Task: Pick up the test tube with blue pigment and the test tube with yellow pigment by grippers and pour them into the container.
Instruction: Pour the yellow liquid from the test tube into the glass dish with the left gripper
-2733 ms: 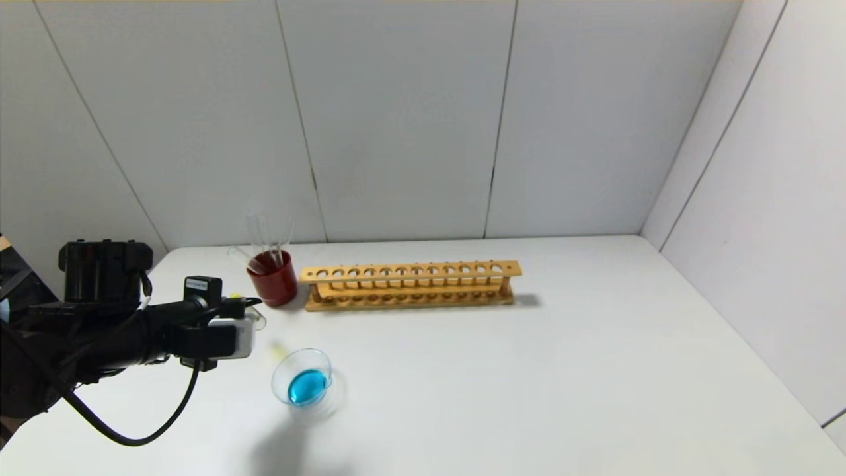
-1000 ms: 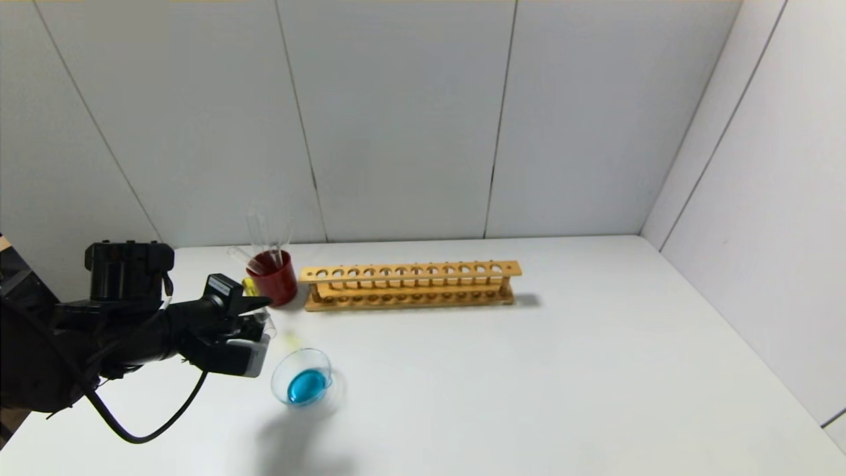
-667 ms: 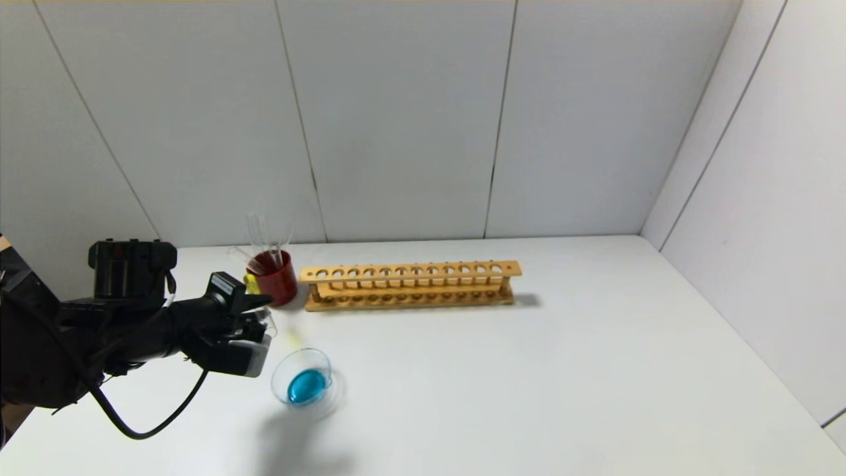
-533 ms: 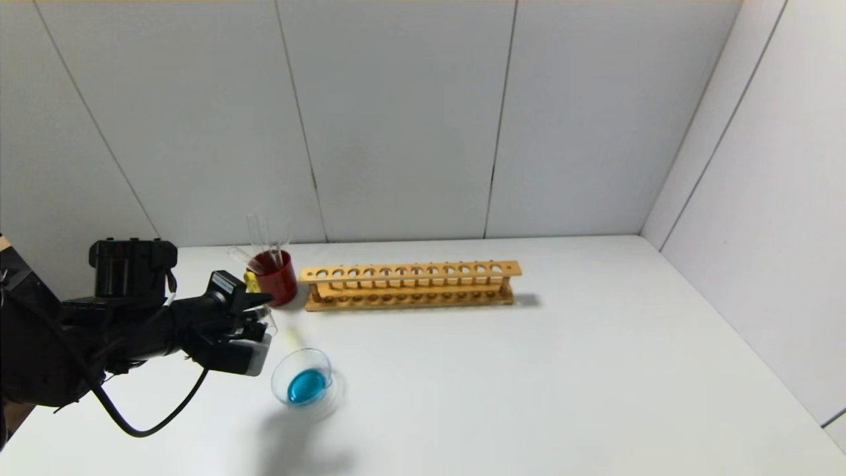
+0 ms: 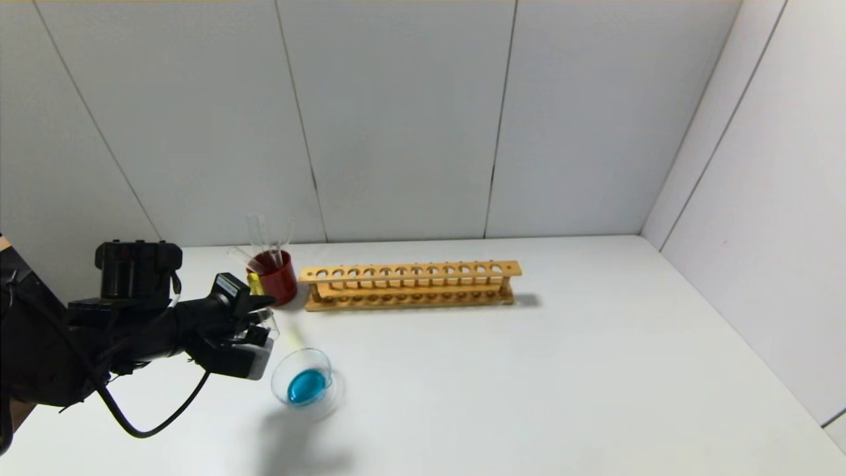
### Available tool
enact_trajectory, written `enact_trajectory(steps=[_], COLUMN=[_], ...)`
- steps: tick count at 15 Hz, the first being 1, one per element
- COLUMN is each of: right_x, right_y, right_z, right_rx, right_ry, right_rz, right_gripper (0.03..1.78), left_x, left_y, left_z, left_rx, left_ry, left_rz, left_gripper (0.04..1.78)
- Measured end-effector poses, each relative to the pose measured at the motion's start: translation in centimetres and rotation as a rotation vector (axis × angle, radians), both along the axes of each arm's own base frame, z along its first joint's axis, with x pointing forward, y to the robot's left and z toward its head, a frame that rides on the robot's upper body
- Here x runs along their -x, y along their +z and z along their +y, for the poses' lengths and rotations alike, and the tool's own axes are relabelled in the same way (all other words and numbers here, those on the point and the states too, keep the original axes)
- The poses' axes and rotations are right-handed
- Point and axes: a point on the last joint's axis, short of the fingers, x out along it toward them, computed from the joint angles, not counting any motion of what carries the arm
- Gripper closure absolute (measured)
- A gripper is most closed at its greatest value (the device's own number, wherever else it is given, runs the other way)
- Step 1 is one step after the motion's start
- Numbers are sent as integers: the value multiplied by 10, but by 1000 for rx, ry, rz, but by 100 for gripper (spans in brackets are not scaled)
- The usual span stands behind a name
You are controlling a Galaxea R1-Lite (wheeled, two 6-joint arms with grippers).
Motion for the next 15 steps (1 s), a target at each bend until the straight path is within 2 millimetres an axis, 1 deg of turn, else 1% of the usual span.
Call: enact_trajectory(steps=[15], right_x=[0], right_y=[0], right_z=[0], right_rx=[0], right_ry=[0], right_rz=[0], right_gripper=[6], left_x=[4], left_y=[-2], left_z=[0], left_rx=[-118], left_ry=[-115], left_rz=[-45], left_gripper=[151])
